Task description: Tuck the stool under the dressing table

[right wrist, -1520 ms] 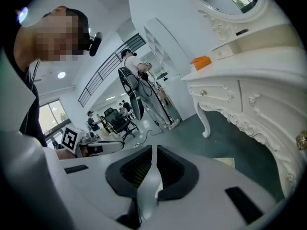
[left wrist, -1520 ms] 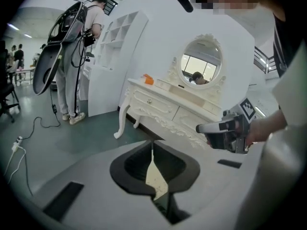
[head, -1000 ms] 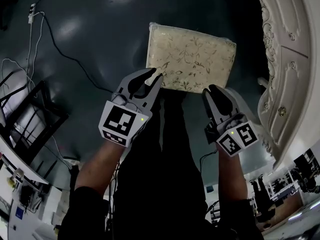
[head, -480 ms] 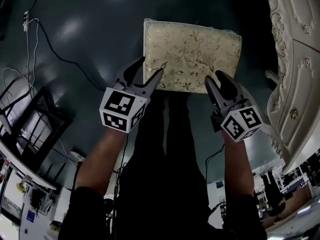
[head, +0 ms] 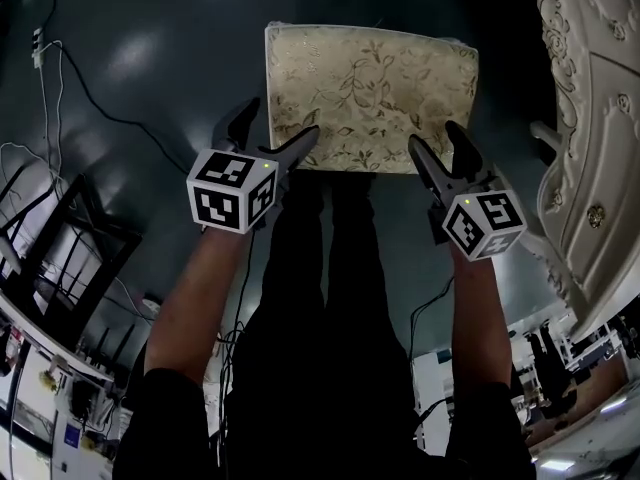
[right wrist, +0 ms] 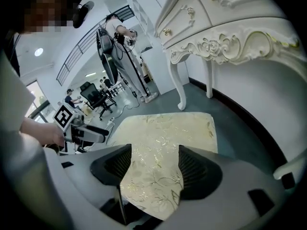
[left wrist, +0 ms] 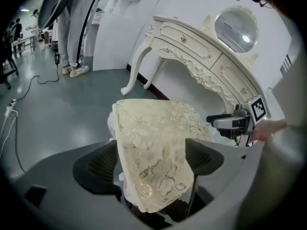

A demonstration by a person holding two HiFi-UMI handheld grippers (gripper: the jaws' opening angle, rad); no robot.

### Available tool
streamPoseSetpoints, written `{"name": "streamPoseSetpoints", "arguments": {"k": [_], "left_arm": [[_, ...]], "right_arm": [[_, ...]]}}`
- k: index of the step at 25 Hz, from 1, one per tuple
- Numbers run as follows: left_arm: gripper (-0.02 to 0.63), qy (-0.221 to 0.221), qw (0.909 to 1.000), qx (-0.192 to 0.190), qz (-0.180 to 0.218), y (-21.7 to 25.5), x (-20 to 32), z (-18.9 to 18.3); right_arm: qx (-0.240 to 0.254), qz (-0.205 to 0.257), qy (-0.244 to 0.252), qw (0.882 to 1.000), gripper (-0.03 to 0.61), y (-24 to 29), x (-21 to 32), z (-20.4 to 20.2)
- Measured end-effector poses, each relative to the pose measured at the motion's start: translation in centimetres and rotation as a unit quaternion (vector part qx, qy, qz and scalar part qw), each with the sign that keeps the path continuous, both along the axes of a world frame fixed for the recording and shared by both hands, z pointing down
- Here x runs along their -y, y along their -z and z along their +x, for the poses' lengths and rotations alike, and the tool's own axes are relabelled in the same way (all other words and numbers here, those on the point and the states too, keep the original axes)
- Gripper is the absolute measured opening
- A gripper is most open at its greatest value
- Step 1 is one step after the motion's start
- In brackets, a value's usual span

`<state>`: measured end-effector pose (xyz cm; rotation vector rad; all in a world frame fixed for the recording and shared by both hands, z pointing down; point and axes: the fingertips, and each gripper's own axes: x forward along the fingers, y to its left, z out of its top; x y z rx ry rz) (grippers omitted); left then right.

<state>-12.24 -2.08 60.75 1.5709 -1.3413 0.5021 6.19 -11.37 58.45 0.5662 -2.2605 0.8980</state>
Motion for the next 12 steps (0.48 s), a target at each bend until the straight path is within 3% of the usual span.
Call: {"name": "streamPoseSetpoints", "arguments": {"k": [5, 12], "left_arm": [[0.489, 0.009, 0.9994, -0.022, -0.026, -1.5, -0.6, -0.2], [0.526, -0.001, 0.9977, -0.039, -0.056, -3.4, -0.7, 0.8]], "right_arm": [[-0.026, -0.005, -0.001, 1.0, 0.315, -1.5, 0.4, 1.5], [-0.062, -0.004, -0.009, 0.998, 0.377, -3.3, 1.4, 3.7]]}}
